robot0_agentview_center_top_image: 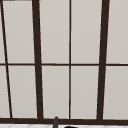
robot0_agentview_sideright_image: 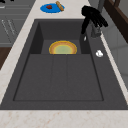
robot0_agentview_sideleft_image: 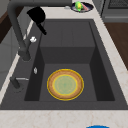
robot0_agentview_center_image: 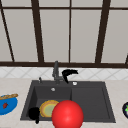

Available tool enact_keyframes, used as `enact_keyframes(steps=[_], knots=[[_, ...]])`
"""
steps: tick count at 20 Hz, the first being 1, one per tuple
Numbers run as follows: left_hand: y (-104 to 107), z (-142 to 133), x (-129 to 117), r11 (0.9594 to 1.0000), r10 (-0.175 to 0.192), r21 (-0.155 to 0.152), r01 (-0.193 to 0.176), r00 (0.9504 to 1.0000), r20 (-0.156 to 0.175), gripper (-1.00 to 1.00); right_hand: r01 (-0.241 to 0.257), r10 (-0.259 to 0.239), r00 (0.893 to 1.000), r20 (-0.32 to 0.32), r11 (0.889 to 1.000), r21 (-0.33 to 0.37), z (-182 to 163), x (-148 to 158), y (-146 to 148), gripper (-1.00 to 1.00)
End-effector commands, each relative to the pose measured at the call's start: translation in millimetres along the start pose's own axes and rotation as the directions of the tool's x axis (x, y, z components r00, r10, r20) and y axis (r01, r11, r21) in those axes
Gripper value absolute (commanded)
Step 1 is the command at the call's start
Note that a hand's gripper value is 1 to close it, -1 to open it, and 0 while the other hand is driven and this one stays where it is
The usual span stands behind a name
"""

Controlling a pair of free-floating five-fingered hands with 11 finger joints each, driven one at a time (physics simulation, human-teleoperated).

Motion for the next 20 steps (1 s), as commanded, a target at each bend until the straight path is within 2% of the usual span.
enact_keyframes(steps=[1,2,3,5,6,7,13,18,19,20], knots=[[0,0,0,1.0,0.0,0.0,0.0,1.0,0.0,0.0,-0.001,0.001,1.0,0.004,1.0,0.021,-1,-6,1,-1.0],[0,0,0,1.0,0.0,0.0,0.0,1.0,0.0,0.0,-0.003,0.003,1.0,0.013,1.0,0.003,4,-2,0,-1.0],[0,0,0,1.0,0.0,0.0,0.0,1.0,0.0,0.0,-0.012,0.013,0.999,-0.029,1.0,0.013,1,-7,2,-1.0],[0,0,0,1.0,0.0,0.0,0.0,1.0,0.0,0.0,-0.021,0.022,0.999,-0.024,0.999,0.029,9,-5,7,-1.0],[0,0,0,1.0,0.0,0.0,0.0,1.0,0.0,0.0,-0.021,0.022,0.999,-0.027,0.999,0.041,0,-10,5,-1.0],[0,0,0,1.0,0.0,0.0,0.0,1.0,0.0,0.0,-0.004,0.005,1.0,-0.016,0.996,0.084,-4,-16,10,-1.0],[0,0,0,1.0,0.0,0.0,0.0,1.0,0.0,0.0,0.062,-0.071,0.995,0.065,0.989,0.131,-9,-45,11,-1.0],[0,0,0,1.0,0.0,0.0,0.0,1.0,0.0,0.0,0.072,-0.086,0.988,0.131,0.991,0.109,-18,-64,17,-1.0],[0,0,0,1.0,0.0,0.0,0.0,1.0,0.0,0.0,0.047,-0.063,0.99,0.13,0.991,0.123,-25,-60,18,-1.0],[0,0,0,1.0,0.0,0.0,0.0,1.0,0.0,0.0,0.046,-0.063,0.989,0.137,0.991,0.123,-27,-65,20,-1.0]])
